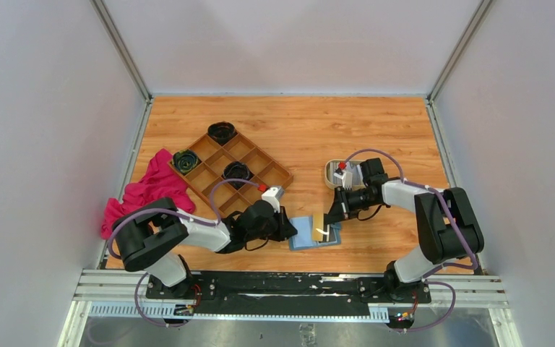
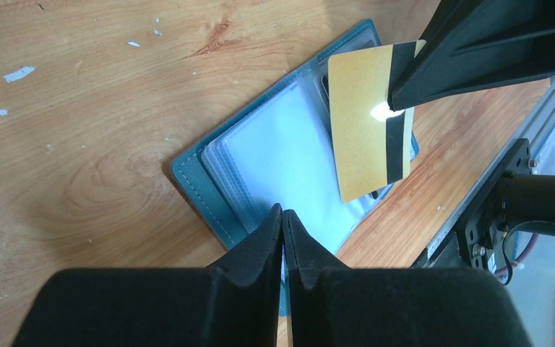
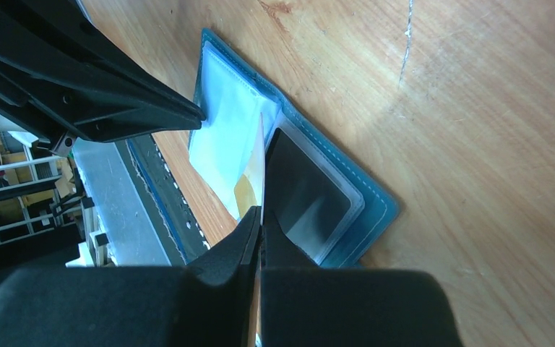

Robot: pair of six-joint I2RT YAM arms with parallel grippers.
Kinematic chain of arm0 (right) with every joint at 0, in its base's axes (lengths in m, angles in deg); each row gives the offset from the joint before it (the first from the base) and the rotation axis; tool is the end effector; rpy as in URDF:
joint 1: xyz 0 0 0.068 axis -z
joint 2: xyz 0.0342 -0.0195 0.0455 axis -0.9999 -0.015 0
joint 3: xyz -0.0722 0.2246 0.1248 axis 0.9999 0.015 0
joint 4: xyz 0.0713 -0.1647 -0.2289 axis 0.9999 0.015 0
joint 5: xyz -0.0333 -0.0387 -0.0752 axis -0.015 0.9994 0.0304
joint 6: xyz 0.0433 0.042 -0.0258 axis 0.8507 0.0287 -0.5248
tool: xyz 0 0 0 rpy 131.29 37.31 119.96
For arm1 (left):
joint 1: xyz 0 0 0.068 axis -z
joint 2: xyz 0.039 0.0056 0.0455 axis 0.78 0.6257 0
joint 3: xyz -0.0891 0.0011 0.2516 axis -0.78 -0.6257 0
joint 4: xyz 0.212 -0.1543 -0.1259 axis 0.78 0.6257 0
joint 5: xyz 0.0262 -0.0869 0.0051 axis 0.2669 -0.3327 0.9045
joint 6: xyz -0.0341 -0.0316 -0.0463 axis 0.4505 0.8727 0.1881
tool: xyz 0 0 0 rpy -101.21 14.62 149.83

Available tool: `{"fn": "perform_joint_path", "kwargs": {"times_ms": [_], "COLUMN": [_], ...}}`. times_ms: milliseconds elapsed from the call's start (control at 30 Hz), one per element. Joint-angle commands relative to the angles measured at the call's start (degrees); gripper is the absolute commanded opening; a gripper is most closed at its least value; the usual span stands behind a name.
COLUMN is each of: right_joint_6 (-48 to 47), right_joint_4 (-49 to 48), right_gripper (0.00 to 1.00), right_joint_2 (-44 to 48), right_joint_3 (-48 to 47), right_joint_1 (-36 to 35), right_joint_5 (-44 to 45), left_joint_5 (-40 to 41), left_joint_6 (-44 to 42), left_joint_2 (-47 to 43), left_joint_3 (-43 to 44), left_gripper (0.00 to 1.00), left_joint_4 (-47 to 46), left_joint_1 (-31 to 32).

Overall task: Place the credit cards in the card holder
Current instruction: Insert the credit card into the card holder.

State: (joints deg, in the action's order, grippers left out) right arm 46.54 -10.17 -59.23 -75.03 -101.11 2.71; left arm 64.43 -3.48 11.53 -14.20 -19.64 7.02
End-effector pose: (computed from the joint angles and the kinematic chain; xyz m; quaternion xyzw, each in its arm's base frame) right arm 0.2610 0.0989 0.1021 -0.1943 0.8484 0.4719 0.1408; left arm 0.1557 -0.2511 0.0828 0.0704 0.8690 -0.3910 0.2951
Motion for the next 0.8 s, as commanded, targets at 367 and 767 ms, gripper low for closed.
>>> {"fn": "perform_joint_path", "kwargs": {"times_ms": [367,767], "right_joint_6": [6.9,10.0], "right_joint_4": [-3.7,-7.2], "right_gripper": [0.00,0.00], "right_joint_2": [-0.7,0.5], "right_joint_3": [1.7,2.5], "right_joint_1": [-2.2,-2.1], "right_joint_5": [2.6,4.6], "left_joint_5": [1.4,1.4], "left_joint_6": [-0.4,-0.5], "left_joint_2": [1.9,2.3], "left_joint_3": [0.9,1.1], "left_gripper": [0.06,0.06], "left_joint_4": [3.3,3.2], "left_joint_1": [0.6,0.7]}}
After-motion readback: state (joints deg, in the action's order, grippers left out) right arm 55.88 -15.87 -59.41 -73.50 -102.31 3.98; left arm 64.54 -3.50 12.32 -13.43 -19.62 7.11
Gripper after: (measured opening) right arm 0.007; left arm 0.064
